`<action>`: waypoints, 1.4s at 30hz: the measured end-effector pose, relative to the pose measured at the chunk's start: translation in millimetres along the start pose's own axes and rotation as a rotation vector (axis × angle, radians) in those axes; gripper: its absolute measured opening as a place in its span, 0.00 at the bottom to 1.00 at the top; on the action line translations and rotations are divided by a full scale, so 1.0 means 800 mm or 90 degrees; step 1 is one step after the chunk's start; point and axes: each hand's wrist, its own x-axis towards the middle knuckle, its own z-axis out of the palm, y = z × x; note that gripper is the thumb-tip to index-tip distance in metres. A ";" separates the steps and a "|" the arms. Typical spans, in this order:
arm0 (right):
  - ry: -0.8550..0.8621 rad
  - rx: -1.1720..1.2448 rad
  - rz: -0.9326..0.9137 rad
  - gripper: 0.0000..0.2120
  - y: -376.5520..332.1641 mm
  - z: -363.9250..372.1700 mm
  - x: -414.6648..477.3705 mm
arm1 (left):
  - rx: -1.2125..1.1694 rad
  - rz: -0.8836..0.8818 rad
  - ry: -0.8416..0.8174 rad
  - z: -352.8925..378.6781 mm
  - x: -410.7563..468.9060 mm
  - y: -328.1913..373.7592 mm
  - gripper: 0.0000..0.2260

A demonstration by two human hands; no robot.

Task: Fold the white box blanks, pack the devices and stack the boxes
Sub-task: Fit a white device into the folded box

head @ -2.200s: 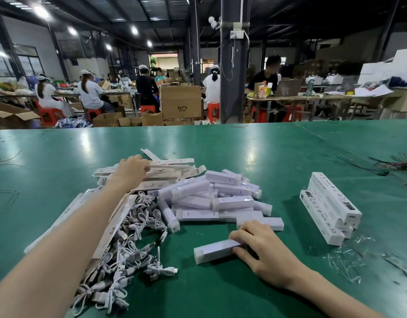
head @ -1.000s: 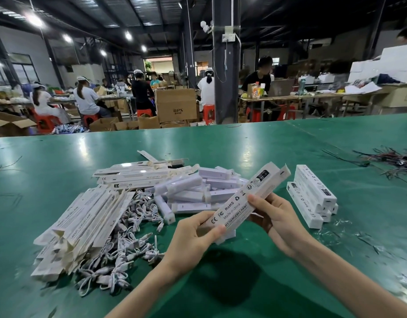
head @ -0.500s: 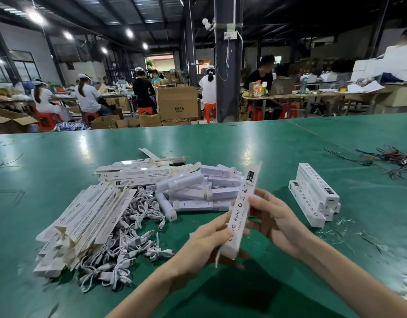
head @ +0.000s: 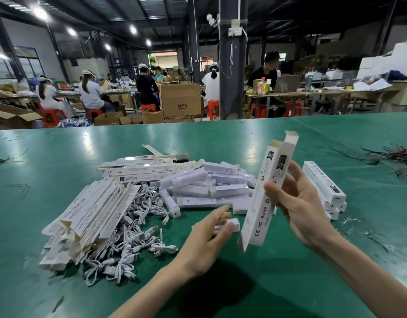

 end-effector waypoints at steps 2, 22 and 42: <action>0.017 0.068 0.052 0.28 0.004 0.000 0.002 | 0.035 -0.007 0.022 -0.005 0.004 -0.008 0.19; 0.104 -0.420 0.151 0.19 0.033 0.029 -0.022 | -0.163 0.238 0.296 -0.010 0.001 0.021 0.08; -0.315 -0.339 -0.019 0.30 -0.005 0.025 -0.027 | -0.337 0.200 0.186 0.016 -0.017 0.040 0.14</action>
